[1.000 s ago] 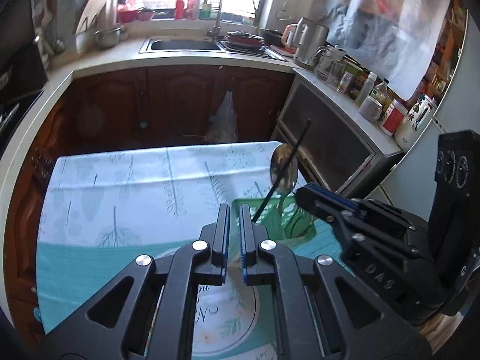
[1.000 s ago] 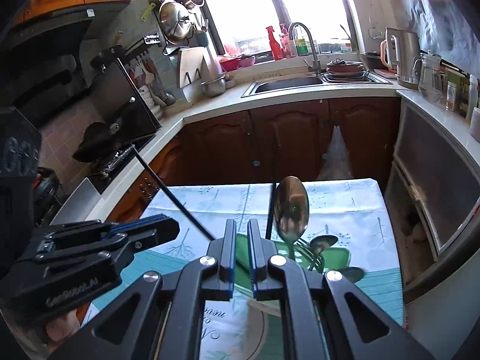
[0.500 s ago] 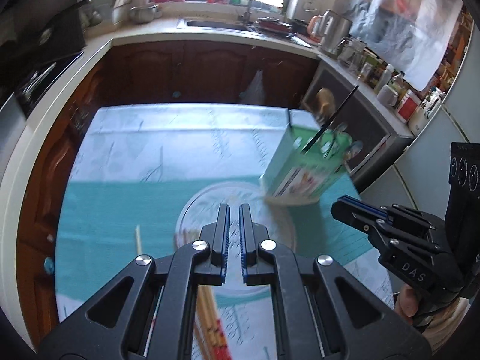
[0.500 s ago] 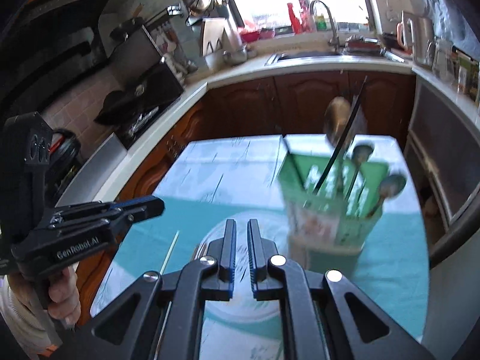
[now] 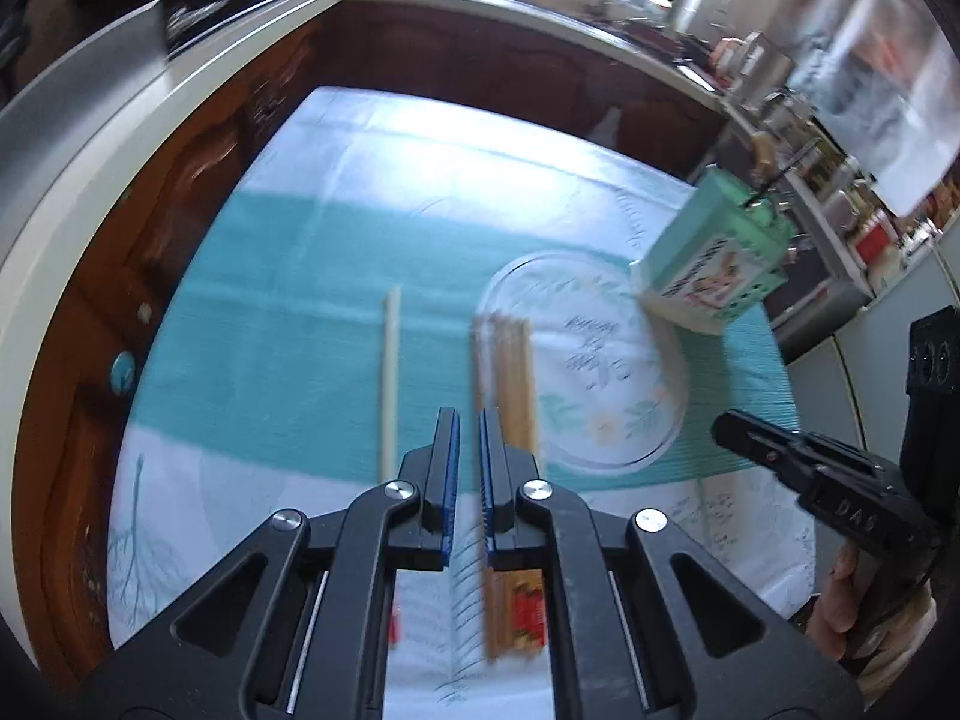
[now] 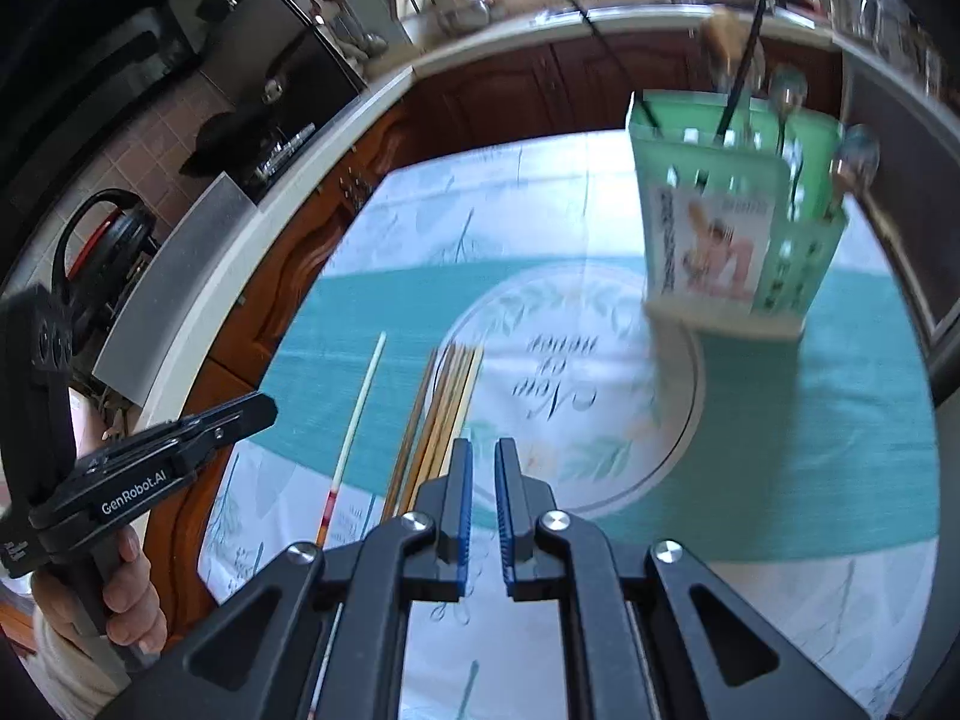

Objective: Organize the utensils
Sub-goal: 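Lower the left tool to the cream red-tipped chopstick and close on it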

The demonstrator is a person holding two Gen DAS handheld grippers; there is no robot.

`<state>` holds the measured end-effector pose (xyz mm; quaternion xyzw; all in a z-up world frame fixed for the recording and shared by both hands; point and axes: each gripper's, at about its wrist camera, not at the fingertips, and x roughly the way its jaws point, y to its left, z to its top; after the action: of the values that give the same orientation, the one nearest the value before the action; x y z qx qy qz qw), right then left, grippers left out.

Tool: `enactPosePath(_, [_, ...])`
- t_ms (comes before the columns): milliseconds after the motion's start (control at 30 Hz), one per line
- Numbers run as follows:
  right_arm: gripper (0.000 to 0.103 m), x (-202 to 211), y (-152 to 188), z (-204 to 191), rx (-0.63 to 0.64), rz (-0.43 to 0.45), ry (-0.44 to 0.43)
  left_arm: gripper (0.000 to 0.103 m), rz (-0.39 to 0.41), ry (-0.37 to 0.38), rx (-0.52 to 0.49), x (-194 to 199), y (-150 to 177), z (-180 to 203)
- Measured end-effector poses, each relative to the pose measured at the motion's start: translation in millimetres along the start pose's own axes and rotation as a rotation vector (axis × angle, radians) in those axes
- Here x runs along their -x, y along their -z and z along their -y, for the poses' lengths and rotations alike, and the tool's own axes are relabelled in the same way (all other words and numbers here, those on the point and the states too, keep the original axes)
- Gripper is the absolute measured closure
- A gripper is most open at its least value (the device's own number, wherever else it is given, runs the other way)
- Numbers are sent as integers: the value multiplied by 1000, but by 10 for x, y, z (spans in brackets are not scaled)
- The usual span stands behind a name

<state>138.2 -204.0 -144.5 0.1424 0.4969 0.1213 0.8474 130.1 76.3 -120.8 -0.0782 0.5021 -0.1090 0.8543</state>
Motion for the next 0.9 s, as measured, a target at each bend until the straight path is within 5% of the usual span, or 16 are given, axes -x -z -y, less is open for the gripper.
enactPosePath(233, [95, -215, 120, -64, -11, -80, -4, 99, -78, -50, 61, -177, 302, -437])
enactPosePath(467, [95, -373, 149, -133, -12, -125, -5, 98, -135, -21, 57, -392, 345, -514])
enactPosePath(600, [95, -445, 155, -102, -27, -141, -12, 61, -164, -18, 58, -532, 246, -467])
enactPosePath(900, [95, -596, 146, -31, -45, -168, -42, 64, -266, -78, 9, -888, -47, -221])
